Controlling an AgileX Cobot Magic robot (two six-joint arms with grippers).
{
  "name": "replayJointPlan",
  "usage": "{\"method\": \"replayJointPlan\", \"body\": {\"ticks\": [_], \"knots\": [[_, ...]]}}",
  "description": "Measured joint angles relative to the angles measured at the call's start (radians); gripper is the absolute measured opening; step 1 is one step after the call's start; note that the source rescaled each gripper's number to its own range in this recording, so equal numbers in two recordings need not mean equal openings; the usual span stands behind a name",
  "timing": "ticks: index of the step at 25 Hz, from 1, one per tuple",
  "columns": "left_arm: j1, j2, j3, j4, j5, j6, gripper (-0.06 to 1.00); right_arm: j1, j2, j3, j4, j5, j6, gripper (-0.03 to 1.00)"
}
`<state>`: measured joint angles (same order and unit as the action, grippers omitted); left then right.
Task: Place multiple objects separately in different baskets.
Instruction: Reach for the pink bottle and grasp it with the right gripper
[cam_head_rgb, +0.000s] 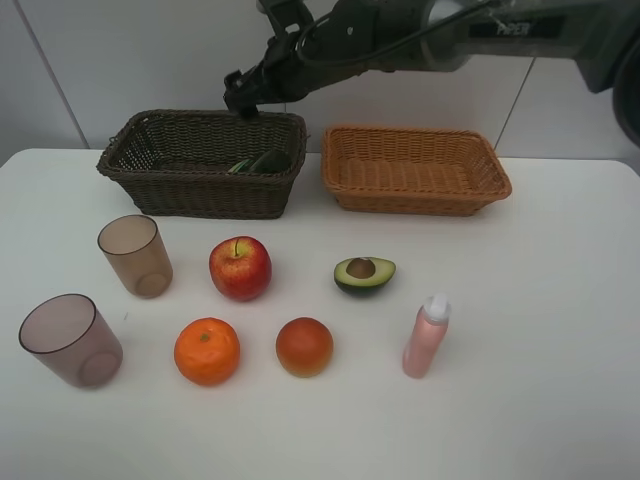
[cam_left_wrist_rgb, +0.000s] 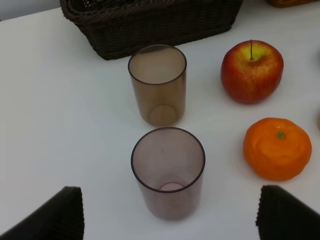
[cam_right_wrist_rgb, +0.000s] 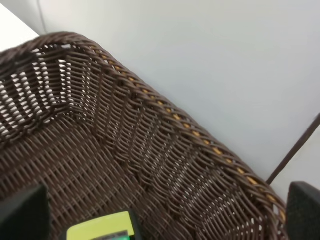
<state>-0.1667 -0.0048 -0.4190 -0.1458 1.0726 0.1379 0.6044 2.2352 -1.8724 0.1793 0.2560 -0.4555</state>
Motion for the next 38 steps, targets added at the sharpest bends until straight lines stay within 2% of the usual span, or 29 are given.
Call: {"method": "replayJointPlan", "body": {"ticks": [8, 17, 24, 29, 38], "knots": [[0.000, 0.000, 0.000, 0.000, 0.000, 0.000, 0.94, 0.000, -0.133, 0.000, -0.037, 0.219, 0.032, 1.00], [0.000, 0.000, 0.000, 0.000, 0.000, 0.000, 0.94, 0.006, -0.277, 0.000, -0.200, 0.629, 0.271, 1.00], [0.000, 0.000, 0.000, 0.000, 0.000, 0.000, 0.94, 0.027, -0.336, 0.000, -0.278, 0.929, 0.407, 1.00], [0.000, 0.000, 0.000, 0.000, 0.000, 0.000, 0.94, 0.038, -0.369, 0.053, -0.296, 0.953, 0.437, 1.00], [0.000, 0.000, 0.000, 0.000, 0.000, 0.000, 0.94, 0.041, -0.512, 0.363, -0.296, 0.962, 0.441, 1.00]]}}
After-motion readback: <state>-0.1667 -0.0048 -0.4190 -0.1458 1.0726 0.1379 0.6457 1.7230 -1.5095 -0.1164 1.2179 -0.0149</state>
